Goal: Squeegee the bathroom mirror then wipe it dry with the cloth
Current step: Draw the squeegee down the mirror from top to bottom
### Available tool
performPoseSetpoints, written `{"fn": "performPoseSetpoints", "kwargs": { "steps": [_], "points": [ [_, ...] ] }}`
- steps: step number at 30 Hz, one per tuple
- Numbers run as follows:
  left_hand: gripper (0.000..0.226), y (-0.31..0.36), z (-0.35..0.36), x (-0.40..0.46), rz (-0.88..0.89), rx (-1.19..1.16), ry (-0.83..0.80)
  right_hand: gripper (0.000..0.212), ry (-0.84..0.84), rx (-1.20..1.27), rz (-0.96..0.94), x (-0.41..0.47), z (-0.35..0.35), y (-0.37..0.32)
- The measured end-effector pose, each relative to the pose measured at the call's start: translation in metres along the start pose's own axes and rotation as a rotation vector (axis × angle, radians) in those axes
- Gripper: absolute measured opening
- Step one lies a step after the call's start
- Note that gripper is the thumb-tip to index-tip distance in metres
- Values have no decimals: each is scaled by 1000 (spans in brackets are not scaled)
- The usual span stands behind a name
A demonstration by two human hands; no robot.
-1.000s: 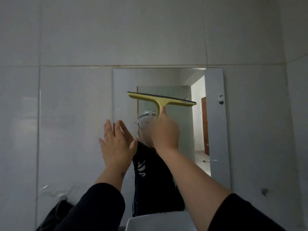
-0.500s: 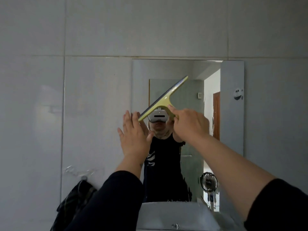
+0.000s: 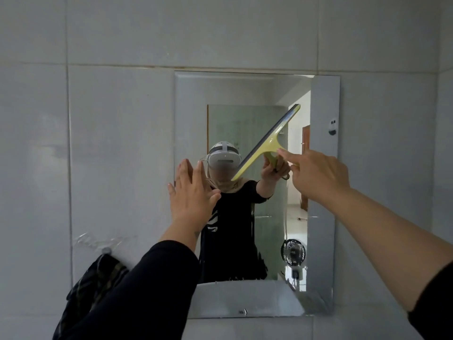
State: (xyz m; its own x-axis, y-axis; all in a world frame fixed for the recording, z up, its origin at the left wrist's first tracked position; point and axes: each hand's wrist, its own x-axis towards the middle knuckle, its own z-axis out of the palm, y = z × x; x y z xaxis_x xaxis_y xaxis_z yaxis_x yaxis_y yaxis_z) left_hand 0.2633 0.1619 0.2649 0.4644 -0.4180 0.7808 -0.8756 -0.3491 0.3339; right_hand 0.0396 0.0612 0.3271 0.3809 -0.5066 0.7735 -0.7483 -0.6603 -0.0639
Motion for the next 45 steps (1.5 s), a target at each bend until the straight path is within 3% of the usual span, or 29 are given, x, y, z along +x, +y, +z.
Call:
{"fn": "performPoseSetpoints", "kwargs": {
  "steps": [16, 22, 30, 45],
  "points": [
    [91, -4, 16, -2, 3, 64, -1, 49, 9, 269, 314, -34, 19, 49],
    [92, -7, 16, -2, 5, 49, -11, 51, 66, 549, 472, -55, 44, 13],
    [86, -12, 11, -4, 7, 47, -22, 52, 118, 776, 538, -64, 69, -42],
    [88, -35, -3, -15, -7, 91, -5, 53, 88, 808, 477, -77, 94, -123]
  ]
}}
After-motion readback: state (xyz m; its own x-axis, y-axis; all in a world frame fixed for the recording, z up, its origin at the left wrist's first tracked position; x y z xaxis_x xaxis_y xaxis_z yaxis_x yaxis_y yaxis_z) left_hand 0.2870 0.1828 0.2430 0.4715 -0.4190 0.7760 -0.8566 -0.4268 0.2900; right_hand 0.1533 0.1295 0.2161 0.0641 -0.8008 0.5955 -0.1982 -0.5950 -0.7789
